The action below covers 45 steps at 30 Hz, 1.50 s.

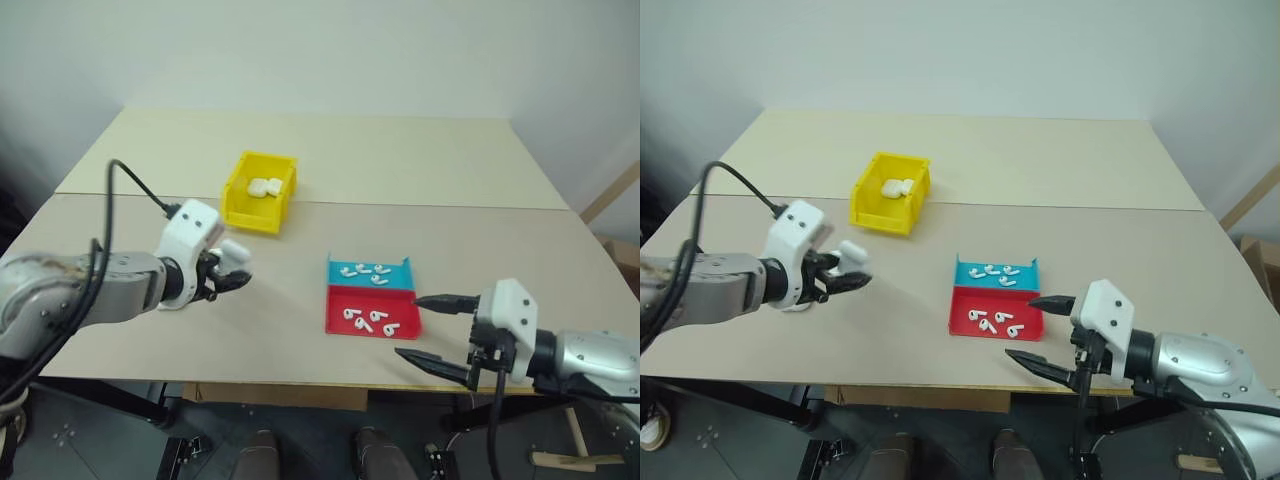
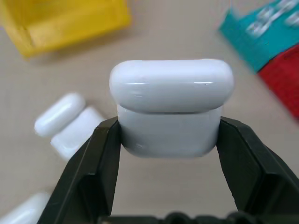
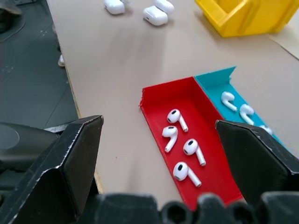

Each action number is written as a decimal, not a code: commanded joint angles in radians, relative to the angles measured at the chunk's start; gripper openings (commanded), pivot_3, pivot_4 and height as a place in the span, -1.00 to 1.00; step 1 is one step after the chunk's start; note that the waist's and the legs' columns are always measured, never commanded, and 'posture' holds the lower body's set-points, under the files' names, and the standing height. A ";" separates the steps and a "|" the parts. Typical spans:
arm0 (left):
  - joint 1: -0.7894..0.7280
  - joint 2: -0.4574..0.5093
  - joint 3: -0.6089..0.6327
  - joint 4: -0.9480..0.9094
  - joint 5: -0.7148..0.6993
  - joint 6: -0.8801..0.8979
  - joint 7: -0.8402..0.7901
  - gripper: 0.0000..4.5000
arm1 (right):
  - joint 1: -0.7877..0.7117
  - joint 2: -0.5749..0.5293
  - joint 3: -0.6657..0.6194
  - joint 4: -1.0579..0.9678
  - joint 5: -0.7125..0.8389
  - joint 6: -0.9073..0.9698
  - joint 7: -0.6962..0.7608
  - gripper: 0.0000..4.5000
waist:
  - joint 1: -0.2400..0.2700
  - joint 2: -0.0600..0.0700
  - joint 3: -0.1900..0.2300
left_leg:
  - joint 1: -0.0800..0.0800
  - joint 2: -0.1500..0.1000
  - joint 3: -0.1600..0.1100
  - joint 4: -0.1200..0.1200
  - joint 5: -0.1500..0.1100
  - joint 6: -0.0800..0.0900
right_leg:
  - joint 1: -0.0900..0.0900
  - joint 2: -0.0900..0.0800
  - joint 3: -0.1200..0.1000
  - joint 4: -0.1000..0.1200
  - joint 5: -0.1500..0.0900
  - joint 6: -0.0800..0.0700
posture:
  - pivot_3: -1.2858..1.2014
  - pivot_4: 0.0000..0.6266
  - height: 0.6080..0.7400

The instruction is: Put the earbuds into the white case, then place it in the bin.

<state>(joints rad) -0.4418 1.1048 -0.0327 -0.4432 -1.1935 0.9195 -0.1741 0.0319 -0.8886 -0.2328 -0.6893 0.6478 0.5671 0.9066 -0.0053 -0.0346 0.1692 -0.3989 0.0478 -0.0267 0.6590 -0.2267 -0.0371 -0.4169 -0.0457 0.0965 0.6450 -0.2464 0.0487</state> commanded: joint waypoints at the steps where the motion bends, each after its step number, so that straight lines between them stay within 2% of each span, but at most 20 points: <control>1: 0.075 -0.080 0.101 -0.006 0.147 -0.265 -0.320 0.24 | -0.117 -0.057 0.022 0.050 0.010 0.004 0.055 1.00 | -0.001 0.000 0.000 | 0.000 0.000 0.001 0.000 0.000 0.000 | 0.000 0.000 0.000 0.000 0.000 0.000 | 0.03 -0.52 1.00; 4: 0.101 -0.181 0.128 0.060 0.205 -0.429 -0.581 0.24 | -0.273 -0.144 0.111 0.107 -0.026 0.094 0.070 1.00 | -0.005 0.000 0.000 | -0.001 0.000 0.001 0.000 0.000 0.000 | 0.000 0.000 0.001 -0.002 0.001 -0.001 | 0.03 -0.52 1.00; 6: 0.111 -0.256 0.134 0.121 0.230 -0.531 -0.745 0.24 | -0.394 -0.227 0.213 0.122 -0.075 0.142 0.126 1.00 | -0.007 0.002 0.000 | -0.004 0.001 0.000 0.000 0.000 0.001 | -0.002 0.000 0.000 -0.002 0.001 -0.001 | 0.03 -0.52 1.00; 8: 0.096 -0.283 0.117 0.197 0.259 -0.594 -0.946 0.24 | -0.531 -0.281 0.336 0.138 -0.113 0.202 0.201 1.00 | -0.008 0.002 0.000 | -0.005 0.001 0.000 0.000 -0.001 0.002 | -0.004 0.000 0.000 -0.001 0.001 -0.001 | 0.03 -0.52 1.00; 9: 0.078 -0.284 0.092 0.238 0.293 -0.630 -1.050 0.24 | -0.608 -0.284 0.406 0.150 -0.131 0.250 0.228 1.00 | -0.010 0.002 0.000 | -0.005 0.001 0.000 0.000 -0.001 0.002 | -0.005 0.001 0.000 -0.001 0.001 -0.001 | 0.03 -0.52 1.00; 11: 0.044 -0.302 0.051 0.293 0.361 -0.687 -1.160 0.24 | -0.720 -0.275 0.520 0.169 -0.170 0.307 0.282 1.00 | -0.014 0.002 0.000 | -0.006 0.001 0.000 0.000 -0.001 0.002 | -0.005 0.001 0.000 -0.001 0.001 -0.001 | 0.03 -0.52 1.00; 14: 0.002 -0.348 0.014 0.334 0.413 -0.723 -1.248 0.24 | -0.832 -0.226 0.665 0.182 -0.239 0.360 0.318 0.72 | -0.012 0.002 0.000 | -0.006 0.001 0.000 0.001 -0.001 0.002 | -0.005 0.001 0.000 -0.001 0.001 -0.001 | 0.03 -0.52 1.00; 18: -0.002 -0.423 0.002 0.320 0.452 -0.753 -1.265 0.24 | -0.898 -0.156 0.801 0.205 -0.339 0.422 0.291 0.10 | -0.010 0.002 0.000 | -0.007 0.001 0.000 0.002 -0.001 0.002 | -0.005 0.001 0.000 0.000 0.001 0.000 | 0.03 -0.52 1.00; 21: 0.027 -0.445 0.011 0.294 0.473 -0.761 -1.266 0.24 | -0.920 -0.123 0.867 0.204 -0.402 0.474 0.256 0.10 | -0.011 0.002 0.000 | -0.008 0.001 -0.001 0.002 -0.001 0.002 | -0.007 0.001 0.000 0.001 0.001 0.000 | 0.03 -0.52 1.00; 26: 0.066 -0.445 0.037 0.250 0.467 -0.745 -1.260 0.24 | -0.919 -0.104 0.907 0.206 -0.461 0.499 0.231 0.10 | -0.012 0.002 0.000 | -0.007 0.001 -0.001 0.002 -0.001 0.002 | -0.007 0.001 0.000 0.002 0.001 0.000 | 0.03 -0.52 1.00; 45: 0.090 -0.446 0.044 0.240 0.510 -0.759 -1.262 0.24 | -0.913 -0.004 1.019 0.329 -0.628 0.390 0.267 0.10 | -0.015 0.002 0.000 | -0.006 0.001 -0.001 0.002 -0.001 0.003 | -0.006 0.001 -0.001 0.003 0.001 0.000 | 0.03 -0.52 1.00</control>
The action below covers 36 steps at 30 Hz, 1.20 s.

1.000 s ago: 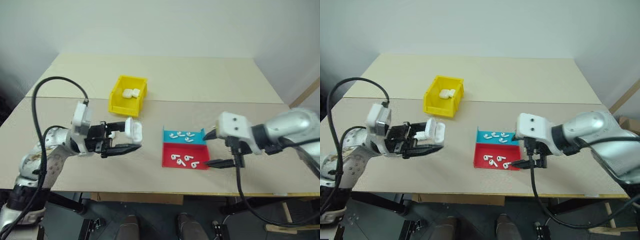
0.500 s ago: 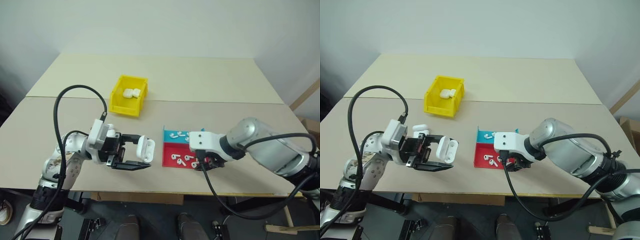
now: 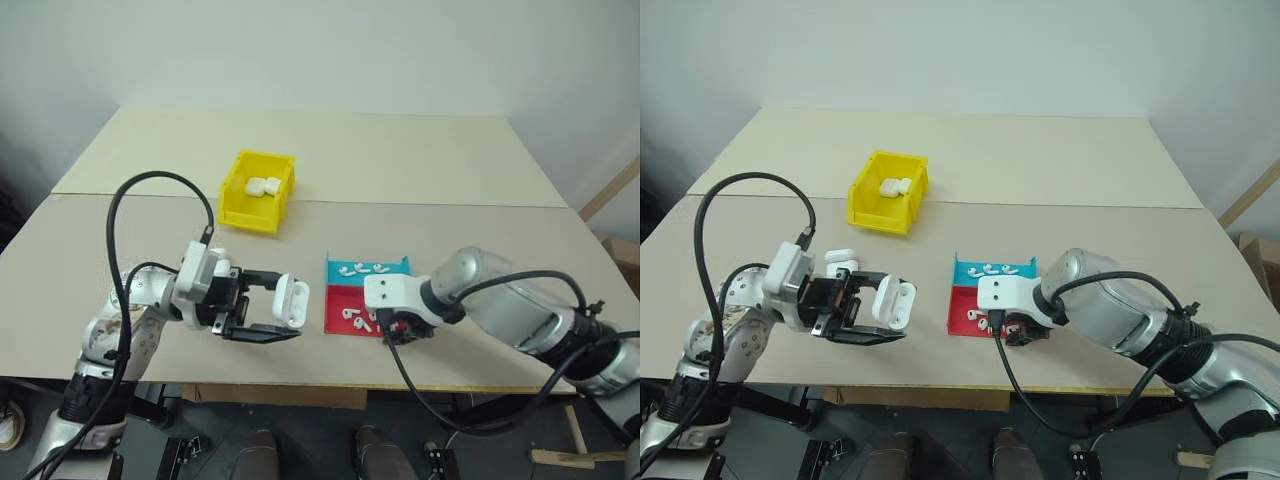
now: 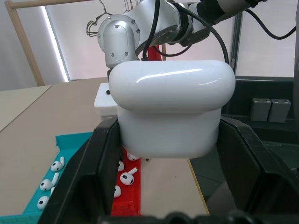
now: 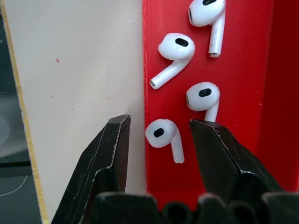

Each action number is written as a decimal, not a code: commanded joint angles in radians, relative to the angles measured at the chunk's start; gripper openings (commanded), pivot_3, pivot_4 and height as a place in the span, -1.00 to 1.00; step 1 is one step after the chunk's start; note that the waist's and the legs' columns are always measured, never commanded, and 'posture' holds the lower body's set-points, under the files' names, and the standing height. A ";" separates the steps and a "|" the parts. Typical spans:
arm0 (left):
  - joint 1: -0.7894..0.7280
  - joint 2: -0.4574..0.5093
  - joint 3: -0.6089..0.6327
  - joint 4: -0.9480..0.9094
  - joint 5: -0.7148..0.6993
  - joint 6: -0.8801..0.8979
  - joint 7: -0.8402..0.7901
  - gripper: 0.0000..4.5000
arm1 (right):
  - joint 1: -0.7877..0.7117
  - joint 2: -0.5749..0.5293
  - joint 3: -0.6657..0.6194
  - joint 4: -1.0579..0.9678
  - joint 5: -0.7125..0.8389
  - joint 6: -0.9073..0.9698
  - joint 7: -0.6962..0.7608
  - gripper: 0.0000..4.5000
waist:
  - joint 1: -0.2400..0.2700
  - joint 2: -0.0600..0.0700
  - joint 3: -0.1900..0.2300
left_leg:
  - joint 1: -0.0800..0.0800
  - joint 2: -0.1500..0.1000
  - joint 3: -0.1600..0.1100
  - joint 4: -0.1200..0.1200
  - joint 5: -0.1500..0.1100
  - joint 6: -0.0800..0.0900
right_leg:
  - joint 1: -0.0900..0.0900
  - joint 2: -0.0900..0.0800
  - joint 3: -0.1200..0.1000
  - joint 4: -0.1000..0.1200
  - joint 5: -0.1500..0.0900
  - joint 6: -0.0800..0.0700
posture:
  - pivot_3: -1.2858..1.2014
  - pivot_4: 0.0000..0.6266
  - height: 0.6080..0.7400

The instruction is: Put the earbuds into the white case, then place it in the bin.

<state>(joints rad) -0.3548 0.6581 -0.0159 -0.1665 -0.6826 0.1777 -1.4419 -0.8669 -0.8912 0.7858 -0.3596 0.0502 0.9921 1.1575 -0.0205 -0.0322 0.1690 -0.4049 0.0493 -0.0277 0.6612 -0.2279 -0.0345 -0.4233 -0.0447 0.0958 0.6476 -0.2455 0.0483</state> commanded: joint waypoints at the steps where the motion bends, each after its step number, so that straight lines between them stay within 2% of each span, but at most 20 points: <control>1: 0.011 0.004 0.031 -0.044 -0.002 -0.016 0.008 0.24 | -0.011 -0.005 0.001 0.002 -0.034 -0.049 0.025 0.10 | 0.000 0.000 0.000 | 0.000 0.000 0.000 0.000 0.000 0.000 | 0.000 0.000 0.000 0.000 0.000 0.000 | 0.03 -0.52 1.00; 13: 0.043 0.015 0.048 -0.101 -0.012 0.009 0.037 0.24 | 0.021 -0.019 -0.018 0.023 -0.083 -0.158 0.097 0.10 | -0.001 0.000 0.000 | 0.000 0.000 0.000 0.000 0.000 0.000 | 0.000 0.000 0.000 0.000 0.000 0.000 | 0.03 -0.52 1.00; 16: 0.045 0.018 0.051 -0.116 -0.014 0.017 0.048 0.24 | 0.028 -0.013 -0.022 0.034 -0.095 -0.171 0.103 -0.29 | -0.001 0.000 0.000 | 0.000 0.000 0.000 0.000 0.000 0.000 | 0.000 0.000 0.000 0.000 0.000 0.000 | 0.03 -0.52 1.00; 17: 0.045 0.018 0.052 -0.119 -0.015 0.020 0.051 0.24 | 0.032 -0.013 -0.023 0.036 -0.100 -0.177 0.104 -0.48 | -0.001 0.000 0.000 | 0.001 0.000 0.000 0.000 0.000 0.000 | 0.001 0.000 0.000 0.000 0.000 0.000 | 0.03 -0.52 1.00; 19: 0.045 0.018 0.054 -0.127 -0.015 0.024 0.058 0.24 | 0.042 -0.013 -0.024 0.039 -0.109 -0.186 0.104 -0.71 | -0.001 0.000 0.000 | 0.001 0.000 0.000 0.000 0.000 0.000 | 0.001 0.000 0.000 0.000 0.000 0.000 | 0.03 -0.52 1.00; 25: 0.039 0.028 0.066 -0.132 -0.035 0.043 0.057 0.24 | 0.054 -0.015 -0.081 0.011 -0.098 -0.161 0.119 -0.71 | 0.000 0.000 0.000 | 0.001 0.000 0.000 0.000 0.000 0.000 | 0.001 0.000 0.000 0.000 0.000 0.000 | 0.03 -0.52 1.00; 28: 0.027 0.037 0.079 -0.123 -0.062 0.063 0.044 0.24 | 0.043 -0.024 -0.200 -0.034 0.007 -0.058 0.156 -0.71 | 0.000 0.000 0.000 | 0.000 0.000 0.000 0.000 0.000 0.000 | 0.001 0.000 0.000 0.000 0.000 0.000 | 0.03 -0.52 1.00; 31: 0.010 0.019 0.095 -0.092 -0.111 0.091 0.043 0.24 | 0.021 -0.001 -0.389 -0.073 0.185 0.123 0.187 -0.71 | 0.002 0.000 0.000 | 0.000 0.000 0.000 0.000 0.000 0.000 | 0.000 0.000 0.000 0.000 0.000 0.000 | 0.03 -0.52 1.00; 34: -0.026 -0.001 0.105 -0.065 -0.161 0.138 0.047 0.24 | -0.005 0.076 -0.665 -0.073 0.376 0.298 0.168 -0.71 | 0.003 0.000 0.000 | 0.001 0.000 -0.001 0.000 0.000 0.000 | 0.001 0.000 -0.001 0.000 0.000 0.000 | 0.03 -0.52 1.00; 36: -0.054 -0.015 0.098 -0.044 -0.153 0.137 0.045 0.24 | -0.005 0.185 -0.852 -0.079 0.454 0.328 0.084 -0.71 | 0.003 0.000 0.000 | 0.001 0.000 -0.001 0.000 0.000 0.000 | 0.002 0.000 -0.001 0.000 0.000 0.000 | 0.03 -0.52 1.00</control>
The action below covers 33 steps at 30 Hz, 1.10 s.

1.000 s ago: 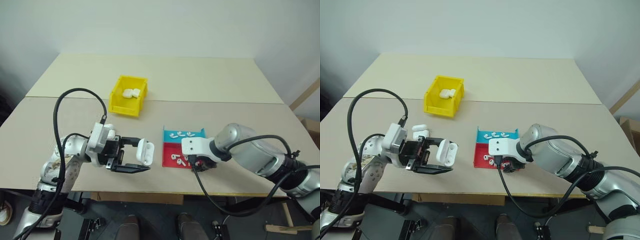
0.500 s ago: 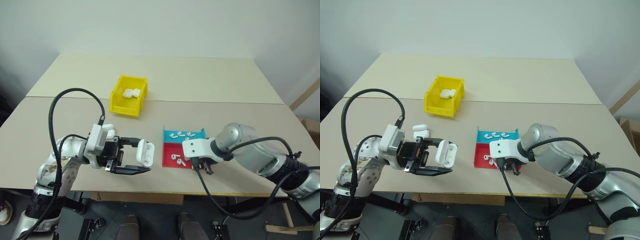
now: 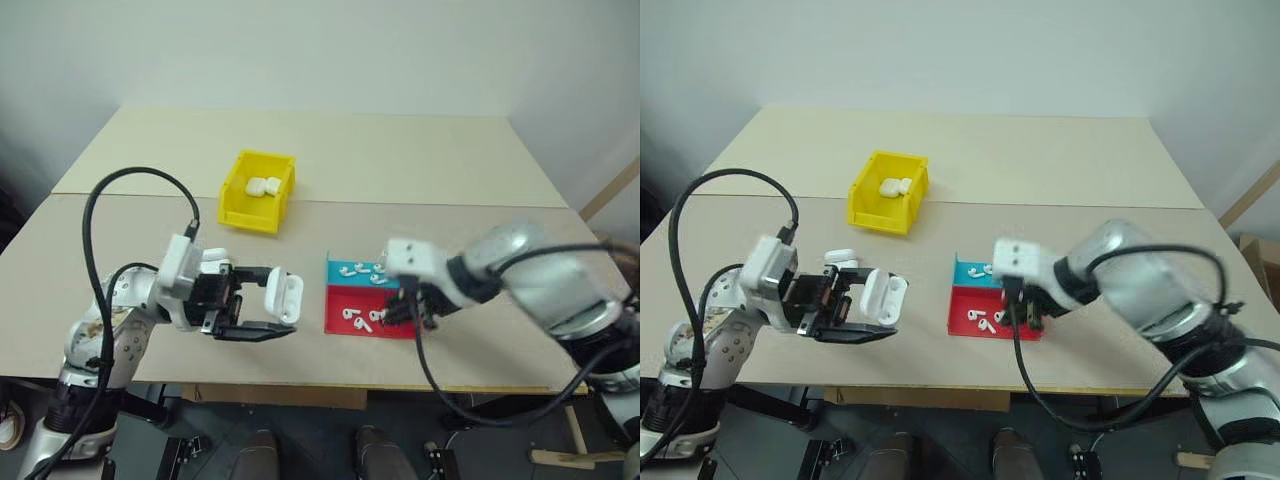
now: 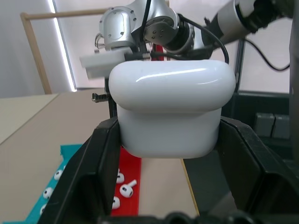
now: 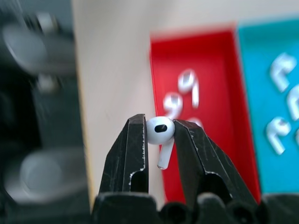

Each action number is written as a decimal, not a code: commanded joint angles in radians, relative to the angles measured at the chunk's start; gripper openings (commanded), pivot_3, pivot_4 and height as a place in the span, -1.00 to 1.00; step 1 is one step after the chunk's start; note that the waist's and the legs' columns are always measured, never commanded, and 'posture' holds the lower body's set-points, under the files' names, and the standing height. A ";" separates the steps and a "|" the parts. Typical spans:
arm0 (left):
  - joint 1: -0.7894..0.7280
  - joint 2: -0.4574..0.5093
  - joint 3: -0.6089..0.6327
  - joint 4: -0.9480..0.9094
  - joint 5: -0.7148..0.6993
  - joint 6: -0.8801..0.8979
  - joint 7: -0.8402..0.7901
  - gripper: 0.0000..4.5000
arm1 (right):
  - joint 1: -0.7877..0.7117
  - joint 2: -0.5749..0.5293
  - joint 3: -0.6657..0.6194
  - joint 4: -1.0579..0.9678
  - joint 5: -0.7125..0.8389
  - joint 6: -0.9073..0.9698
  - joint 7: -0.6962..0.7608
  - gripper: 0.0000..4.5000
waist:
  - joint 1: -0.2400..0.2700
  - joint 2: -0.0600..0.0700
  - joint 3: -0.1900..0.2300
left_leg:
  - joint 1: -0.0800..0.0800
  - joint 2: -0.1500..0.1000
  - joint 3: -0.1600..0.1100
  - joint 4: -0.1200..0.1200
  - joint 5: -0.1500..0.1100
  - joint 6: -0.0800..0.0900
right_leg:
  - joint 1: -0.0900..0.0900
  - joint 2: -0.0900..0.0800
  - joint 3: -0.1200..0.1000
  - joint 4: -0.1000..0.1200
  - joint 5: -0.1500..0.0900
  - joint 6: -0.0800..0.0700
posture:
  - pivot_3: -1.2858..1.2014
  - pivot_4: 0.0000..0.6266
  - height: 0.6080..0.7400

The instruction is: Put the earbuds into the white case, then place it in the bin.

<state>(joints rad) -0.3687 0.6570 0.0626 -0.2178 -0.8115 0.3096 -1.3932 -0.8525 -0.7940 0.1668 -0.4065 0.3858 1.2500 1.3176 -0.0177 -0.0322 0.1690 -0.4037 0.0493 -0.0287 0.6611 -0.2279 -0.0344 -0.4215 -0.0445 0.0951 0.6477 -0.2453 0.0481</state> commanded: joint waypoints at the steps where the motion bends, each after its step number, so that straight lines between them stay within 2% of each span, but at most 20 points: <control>1: -0.056 -0.023 0.015 0.018 -0.023 0.007 -0.003 0.24 | -0.019 0.156 -0.316 -0.043 0.144 0.061 -0.138 -0.71 | 0.001 0.000 0.000 | 0.000 0.000 -0.001 0.000 0.000 0.000 | 0.001 0.000 -0.001 0.000 0.000 0.000 | 0.03 -0.52 1.00; 3: -0.088 -0.043 0.007 0.037 -0.021 0.013 0.008 0.24 | -0.041 0.284 -0.441 -0.060 0.182 0.076 -0.261 -0.71 | 0.000 0.000 0.000 | 0.000 0.000 -0.001 0.000 0.000 0.000 | 0.001 0.001 -0.001 0.000 0.000 0.000 | 0.03 -0.52 1.00; 5: -0.119 -0.058 0.003 0.049 -0.028 0.032 0.022 0.24 | -0.063 0.379 -0.503 -0.083 0.216 0.095 -0.361 -0.71 | -0.001 0.000 0.000 | -0.001 0.000 -0.001 0.000 0.000 0.000 | 0.000 0.000 -0.001 0.000 0.000 0.000 | 0.03 -0.52 1.00; 8: -0.168 -0.071 -0.006 0.062 -0.025 0.078 0.053 0.24 | -0.085 0.486 -0.527 -0.129 0.281 0.147 -0.473 -0.71 | -0.003 0.000 0.000 | -0.001 0.000 -0.002 0.000 0.000 0.000 | -0.001 0.001 -0.001 0.001 0.000 0.000 | 0.03 -0.52 1.00; 12: -0.218 -0.077 -0.023 0.085 -0.010 0.133 0.083 0.24 | -0.068 0.562 -0.485 -0.171 0.328 0.154 -0.577 -0.71 | -0.008 0.000 0.000 | -0.001 0.000 -0.002 -0.001 0.000 0.000 | -0.001 0.000 -0.001 0.002 0.000 0.000 | 0.03 -0.52 1.00; 20: -0.254 -0.109 -0.033 0.082 -0.003 0.178 0.139 0.24 | -0.044 0.608 -0.456 -0.198 0.422 0.107 -0.692 -0.71 | -0.024 0.000 0.000 | -0.001 0.000 -0.002 -0.001 0.000 0.000 | -0.001 0.000 -0.001 0.001 0.000 0.000 | 0.03 -0.52 1.00; 33: -0.243 -0.142 -0.008 0.074 -0.015 0.147 0.135 0.24 | 0.041 0.537 -0.410 -0.192 0.495 -0.006 -0.771 -0.71 | -0.028 0.000 0.000 | -0.001 0.000 -0.002 -0.001 0.000 0.000 | -0.001 0.001 -0.001 0.001 0.000 0.000 | 0.03 -0.52 1.00</control>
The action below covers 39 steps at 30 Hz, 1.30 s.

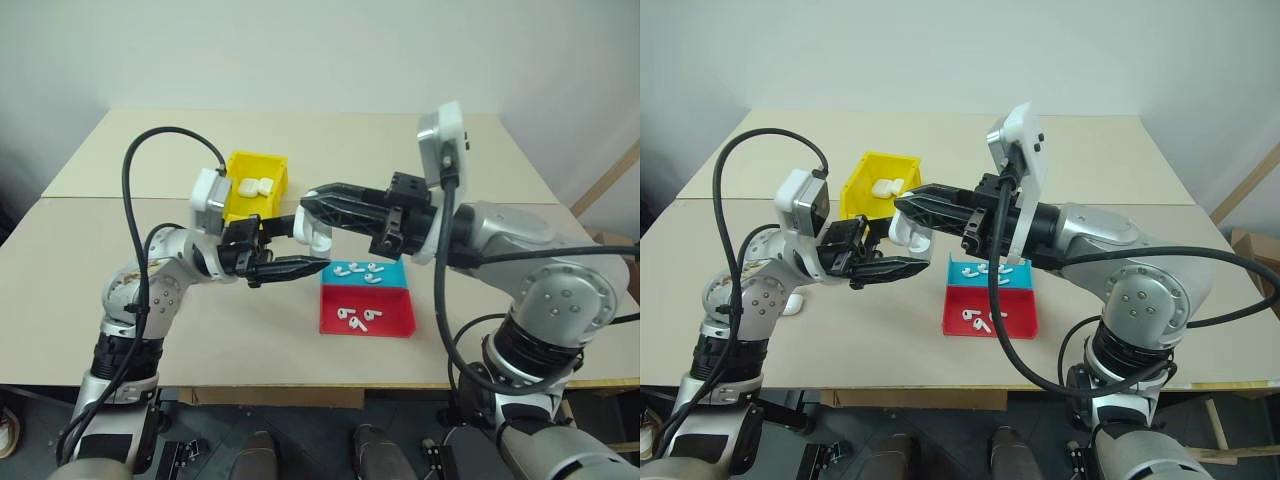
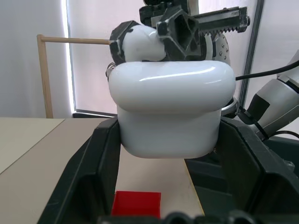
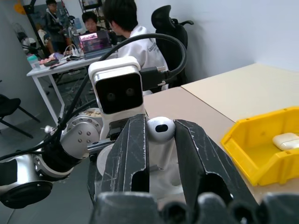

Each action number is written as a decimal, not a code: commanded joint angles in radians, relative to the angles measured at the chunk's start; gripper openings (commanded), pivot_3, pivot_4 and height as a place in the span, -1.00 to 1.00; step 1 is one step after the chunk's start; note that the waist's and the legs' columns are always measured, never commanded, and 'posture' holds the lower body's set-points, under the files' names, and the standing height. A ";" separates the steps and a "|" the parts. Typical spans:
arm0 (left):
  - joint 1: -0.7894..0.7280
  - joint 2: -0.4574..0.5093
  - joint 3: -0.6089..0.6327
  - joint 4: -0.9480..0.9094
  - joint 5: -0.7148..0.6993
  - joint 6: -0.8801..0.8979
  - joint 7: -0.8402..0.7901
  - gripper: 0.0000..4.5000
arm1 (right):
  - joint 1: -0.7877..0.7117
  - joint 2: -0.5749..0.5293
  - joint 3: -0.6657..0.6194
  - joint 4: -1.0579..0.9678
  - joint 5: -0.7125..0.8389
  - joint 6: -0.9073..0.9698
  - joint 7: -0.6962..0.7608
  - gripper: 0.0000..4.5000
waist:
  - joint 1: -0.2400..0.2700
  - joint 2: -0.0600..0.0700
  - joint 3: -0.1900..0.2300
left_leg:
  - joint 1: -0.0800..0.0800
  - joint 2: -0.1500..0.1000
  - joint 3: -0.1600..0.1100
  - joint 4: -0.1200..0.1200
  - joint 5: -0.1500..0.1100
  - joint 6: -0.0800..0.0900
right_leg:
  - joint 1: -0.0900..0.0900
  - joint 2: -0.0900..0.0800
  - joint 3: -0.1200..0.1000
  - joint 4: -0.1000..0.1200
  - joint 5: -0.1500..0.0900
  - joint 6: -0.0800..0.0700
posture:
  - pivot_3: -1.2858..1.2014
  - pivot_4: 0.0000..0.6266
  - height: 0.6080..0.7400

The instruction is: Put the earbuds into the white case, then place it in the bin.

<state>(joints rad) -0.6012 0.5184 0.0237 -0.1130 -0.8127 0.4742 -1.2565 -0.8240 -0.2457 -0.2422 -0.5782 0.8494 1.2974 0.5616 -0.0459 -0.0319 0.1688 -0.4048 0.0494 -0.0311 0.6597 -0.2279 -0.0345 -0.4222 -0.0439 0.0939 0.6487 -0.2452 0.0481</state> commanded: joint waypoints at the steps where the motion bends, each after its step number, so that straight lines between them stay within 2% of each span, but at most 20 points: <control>1: -0.011 -0.005 0.032 -0.031 -0.014 -0.018 -0.002 0.24 | 0.019 -0.016 0.003 -0.020 0.034 -0.061 -0.020 -0.71 | 0.000 0.000 0.000 | 0.000 0.000 0.000 0.000 0.000 0.000 | 0.000 0.000 0.000 0.000 0.000 0.000 | 0.03 -0.52 1.00; 7: -0.018 -0.009 0.032 -0.024 -0.010 -0.022 -0.004 0.24 | 0.072 -0.064 0.059 -0.040 0.025 -0.124 -0.024 -0.71 | 0.000 0.000 0.000 | 0.000 0.000 0.000 0.000 0.000 0.000 | 0.000 0.000 0.000 0.000 0.000 0.000 | 0.03 -0.52 1.00; 14: -0.020 -0.016 0.041 -0.009 0.000 -0.037 -0.011 0.24 | 0.158 -0.123 0.129 -0.090 -0.005 -0.288 0.016 -0.71 | 0.000 0.000 0.000 | 0.000 0.000 0.000 0.000 0.000 0.000 | 0.000 0.000 0.000 -0.001 0.000 0.000 | 0.03 -0.52 1.00; 22: -0.012 -0.023 0.054 -0.011 0.002 -0.045 0.002 0.24 | 0.191 -0.160 0.164 -0.082 0.005 -0.379 0.020 -0.71 | 0.001 0.000 0.000 | 0.000 0.000 0.000 0.000 0.000 0.000 | 0.000 0.000 0.000 -0.001 0.000 0.000 | 0.03 -0.52 1.00; 27: -0.014 -0.023 0.054 -0.011 0.008 -0.049 -0.001 0.24 | 0.181 -0.188 0.169 -0.063 0.029 -0.376 0.015 0.02 | 0.001 0.000 0.000 | 0.000 0.000 0.000 0.000 0.000 0.000 | 0.000 0.000 0.000 -0.001 0.000 0.000 | 0.03 -0.52 1.00; 30: -0.018 -0.025 0.057 -0.007 0.016 -0.049 -0.005 0.24 | 0.154 -0.205 0.128 -0.041 0.114 -0.335 -0.001 0.47 | 0.001 0.000 0.000 | 0.000 0.000 0.000 0.000 0.000 0.000 | 0.000 0.000 0.000 -0.001 0.000 0.000 | 0.03 -0.52 1.00; 34: -0.017 -0.024 0.059 -0.005 0.023 -0.054 -0.008 0.24 | 0.120 -0.277 0.051 0.002 0.191 -0.346 0.029 0.47 | 0.002 0.000 0.000 | 0.000 0.000 0.000 0.000 0.000 0.000 | 0.000 0.000 0.000 -0.001 0.000 0.000 | 0.03 -0.52 1.00; 36: -0.015 -0.020 0.061 -0.007 0.025 -0.059 -0.008 0.24 | 0.091 -0.376 0.045 0.078 0.155 -0.348 0.096 0.47 | 0.004 0.000 0.000 | -0.001 0.000 0.000 0.000 0.000 0.000 | 0.000 0.000 0.000 -0.001 0.000 0.000 | 0.03 -0.52 1.00; 37: -0.013 -0.017 0.064 -0.007 0.023 -0.059 -0.010 0.24 | 0.075 -0.433 0.063 0.132 0.116 -0.359 0.150 0.47 | 0.005 0.000 0.000 | -0.001 0.000 0.000 0.000 0.000 0.000 | 0.001 0.000 0.000 -0.002 0.000 0.000 | 0.03 -0.52 1.00; 39: -0.005 -0.011 0.069 -0.013 0.020 -0.062 -0.016 0.24 | 0.032 -0.573 0.195 0.252 -0.032 -0.421 0.313 0.47 | 0.005 0.000 0.000 | 0.000 0.000 0.000 0.000 0.000 0.000 | 0.001 0.000 0.000 -0.002 0.000 0.000 | 0.03 -0.52 1.00</control>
<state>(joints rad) -0.6002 0.4995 0.0640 -0.1024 -0.7838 0.4312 -1.2676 -0.7602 -0.7536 -0.1185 -0.3995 0.9222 0.9380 0.7546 -0.0407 -0.0322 0.1691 -0.4047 0.0490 -0.0305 0.6597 -0.2279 -0.0344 -0.4210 -0.0443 0.0942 0.6461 -0.2454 0.0484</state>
